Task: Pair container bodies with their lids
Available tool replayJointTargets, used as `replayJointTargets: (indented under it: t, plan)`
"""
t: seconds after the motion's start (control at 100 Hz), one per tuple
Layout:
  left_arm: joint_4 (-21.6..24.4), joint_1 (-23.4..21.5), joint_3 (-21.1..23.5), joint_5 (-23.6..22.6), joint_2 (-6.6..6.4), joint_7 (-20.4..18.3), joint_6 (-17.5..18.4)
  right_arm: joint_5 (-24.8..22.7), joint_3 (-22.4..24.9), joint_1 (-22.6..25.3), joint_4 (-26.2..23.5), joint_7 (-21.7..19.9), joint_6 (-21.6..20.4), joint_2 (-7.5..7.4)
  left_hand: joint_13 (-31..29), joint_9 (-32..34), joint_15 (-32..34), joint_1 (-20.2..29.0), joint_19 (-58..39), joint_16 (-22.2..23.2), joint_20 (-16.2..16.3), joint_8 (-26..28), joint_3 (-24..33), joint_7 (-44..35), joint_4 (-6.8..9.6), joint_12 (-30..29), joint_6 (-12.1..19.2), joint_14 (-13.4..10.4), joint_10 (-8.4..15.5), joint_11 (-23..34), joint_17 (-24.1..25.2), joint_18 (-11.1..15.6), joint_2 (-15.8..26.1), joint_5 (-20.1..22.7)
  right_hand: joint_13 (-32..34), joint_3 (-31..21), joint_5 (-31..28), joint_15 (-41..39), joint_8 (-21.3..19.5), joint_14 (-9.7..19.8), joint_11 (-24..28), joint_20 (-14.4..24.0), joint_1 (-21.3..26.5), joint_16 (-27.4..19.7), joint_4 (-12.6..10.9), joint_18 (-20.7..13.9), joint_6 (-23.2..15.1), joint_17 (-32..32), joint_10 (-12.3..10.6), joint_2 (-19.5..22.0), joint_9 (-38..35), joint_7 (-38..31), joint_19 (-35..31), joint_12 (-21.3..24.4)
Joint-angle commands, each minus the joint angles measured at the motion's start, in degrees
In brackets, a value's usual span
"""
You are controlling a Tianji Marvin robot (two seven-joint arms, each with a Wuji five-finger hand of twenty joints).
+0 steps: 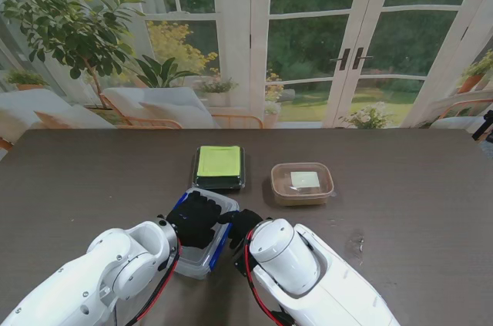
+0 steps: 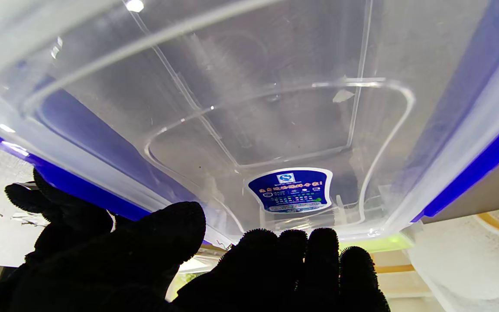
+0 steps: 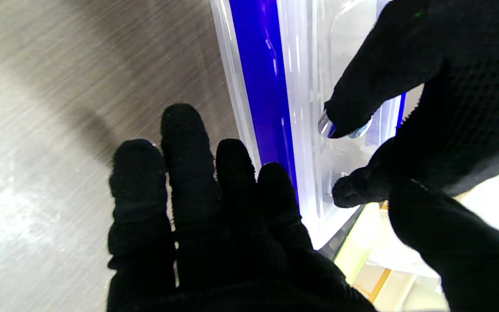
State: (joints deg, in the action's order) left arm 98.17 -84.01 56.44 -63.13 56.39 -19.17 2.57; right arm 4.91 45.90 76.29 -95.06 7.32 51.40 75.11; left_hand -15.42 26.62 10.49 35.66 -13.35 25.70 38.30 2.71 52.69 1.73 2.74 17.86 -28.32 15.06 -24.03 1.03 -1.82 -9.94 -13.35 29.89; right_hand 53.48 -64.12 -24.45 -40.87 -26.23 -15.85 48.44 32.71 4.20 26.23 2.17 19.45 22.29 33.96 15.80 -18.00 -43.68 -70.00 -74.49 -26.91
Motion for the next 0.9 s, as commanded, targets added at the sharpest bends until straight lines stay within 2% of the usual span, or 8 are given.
replayJointTargets:
  t: [0.0,0.25,0.38,0.58,0.61,0.89]
  plan:
    - [-6.81,-3.37,-2.61,0.22,-0.04,-4.34,0.14,0.90,-0.77,-0.19,-1.12,-1.28,-1.63,1.95,0.39,2.34,-0.30,0.04,2.07,-1.03,-0.29,0.51,-15.72,-2.07,-6.75,0.95,10.70,-0.76,9.60,3.91,0.95,1.83,-11.87,1.22,-1.93,3.66,4.85,-1.17,-0.78,0.93,0.92,0.49,-1.37,0.50,1.98,-1.79,-11.59,-9.04,-5.11,-1.89,2.75,1.84,-1.63,-0.30]
    - [-7.44,-3.19,-2.73,0.74,-0.02,-3.86,0.32,1.54,-0.66,0.27,-0.68,-0.48,-3.12,2.10,0.37,2.38,-0.40,0.17,2.08,-0.99,-0.29,0.49,-16.27,-2.02,-6.63,0.97,10.67,-0.70,9.61,3.94,1.02,1.96,-11.41,1.06,-2.28,3.56,5.56,-1.47,-0.72,1.25,1.16,0.69,-1.22,0.57,2.00,-2.31,-11.77,-9.57,-5.33,-1.90,3.50,1.67,-1.50,-0.29]
    - [-7.43,-3.33,-2.45,0.50,0.01,-3.52,0.51,0.85,-0.47,0.37,-0.95,-0.27,-3.00,2.03,0.33,2.37,-0.38,0.15,2.09,-0.93,-0.28,0.48,-16.67,-2.00,-6.59,0.98,10.76,-0.63,9.64,3.94,1.05,1.91,-10.83,1.01,-2.68,3.66,5.59,-1.88,-0.66,0.65,1.27,0.88,-1.21,0.76,2.09,-1.31,-12.01,-10.01,-5.33,-2.17,3.57,1.66,-1.55,-0.28]
    - [-6.42,-4.66,-0.33,-0.24,0.35,-1.55,0.94,-4.43,-0.63,-0.28,-1.80,-0.68,-2.62,1.09,0.16,2.75,-0.25,-0.91,2.07,-0.80,-0.26,0.47,-18.73,-1.98,-6.66,1.05,11.17,-0.25,9.34,4.03,0.99,1.68,-8.45,0.93,-1.83,4.46,5.36,-3.27,-0.34,-0.70,1.28,1.44,-1.56,1.29,2.18,0.68,-13.09,-8.83,-5.91,-2.87,2.75,2.21,-2.27,-0.24]
    - [-6.17,-4.86,0.11,-0.35,0.41,-1.29,1.09,-5.36,-0.70,-0.41,-1.89,-0.67,-2.58,0.94,0.16,2.77,-0.23,-0.24,2.10,-0.72,-0.29,0.46,-20.97,-1.96,-6.35,1.04,11.33,-0.21,9.35,3.97,0.98,1.65,-7.56,0.84,-1.52,4.59,5.32,-3.39,-0.30,-0.85,1.24,1.50,-1.63,1.32,2.17,0.87,-13.16,-8.53,-5.83,-2.90,2.55,2.29,-2.39,-0.23]
    - [-2.08,-7.67,6.08,-1.13,1.25,2.36,2.48,-10.06,-0.73,-1.00,-2.34,-2.07,-3.55,-0.72,0.07,3.25,-0.31,-0.46,1.98,-0.73,-0.18,0.35,-27.07,-1.78,-5.58,1.13,13.17,0.65,9.16,4.04,0.80,1.03,-2.27,0.10,-1.35,5.38,5.28,-2.88,1.96,-0.81,0.80,1.58,-1.73,1.12,1.76,1.09,-14.61,-8.13,-5.98,-2.83,2.16,7.34,-2.35,-0.29]
